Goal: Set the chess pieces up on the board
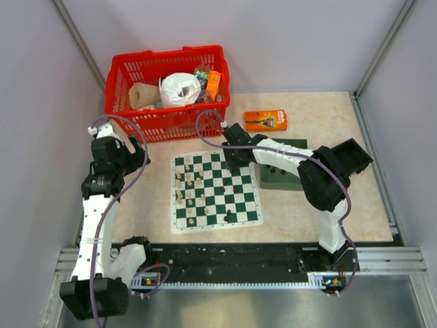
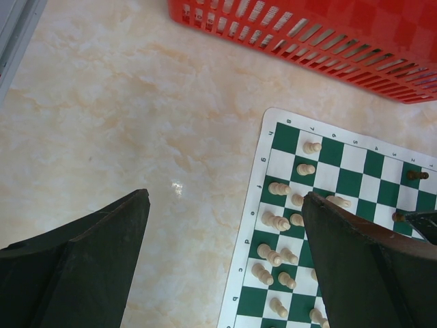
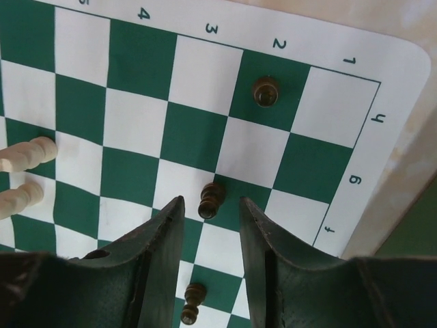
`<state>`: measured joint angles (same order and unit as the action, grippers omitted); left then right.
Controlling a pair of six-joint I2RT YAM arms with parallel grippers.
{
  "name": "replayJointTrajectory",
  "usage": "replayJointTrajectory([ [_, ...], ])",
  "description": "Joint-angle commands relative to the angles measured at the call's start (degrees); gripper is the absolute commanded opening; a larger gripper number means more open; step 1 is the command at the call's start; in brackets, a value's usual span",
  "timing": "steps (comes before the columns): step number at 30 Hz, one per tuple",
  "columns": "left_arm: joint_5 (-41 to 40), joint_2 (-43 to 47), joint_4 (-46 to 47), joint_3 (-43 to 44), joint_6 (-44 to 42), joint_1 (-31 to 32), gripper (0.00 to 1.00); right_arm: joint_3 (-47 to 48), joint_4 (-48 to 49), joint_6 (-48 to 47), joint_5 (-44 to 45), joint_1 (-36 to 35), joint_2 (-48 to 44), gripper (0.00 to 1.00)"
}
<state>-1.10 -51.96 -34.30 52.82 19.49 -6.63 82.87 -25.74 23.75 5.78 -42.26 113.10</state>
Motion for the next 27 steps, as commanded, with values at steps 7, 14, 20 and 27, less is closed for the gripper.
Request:
replayJointTrajectory([
  [7,0.05,0.9,2.22,-0.17,0.38,-0.05,0.99,2.82,0.69,0.16,0.46,-0.37,2.74,0.33],
  [14,0.14,0.99,2.22,-0.17,0.29,-0.05,0.99,3.79,0.42,-0.11,1.07,-0.37,2.57,0.2],
  [20,0.14,0.9,2.22,-0.17,0.38,-0.05,0.99,4.4,0.25,-0.81,4.14,-0.37,1.86,0.17],
  [27,0.05,0.9,2.22,-0.17,0.29,-0.05,0.99,6.51,-0.1,-1.51,7.75,-0.28,3.26,0.17],
])
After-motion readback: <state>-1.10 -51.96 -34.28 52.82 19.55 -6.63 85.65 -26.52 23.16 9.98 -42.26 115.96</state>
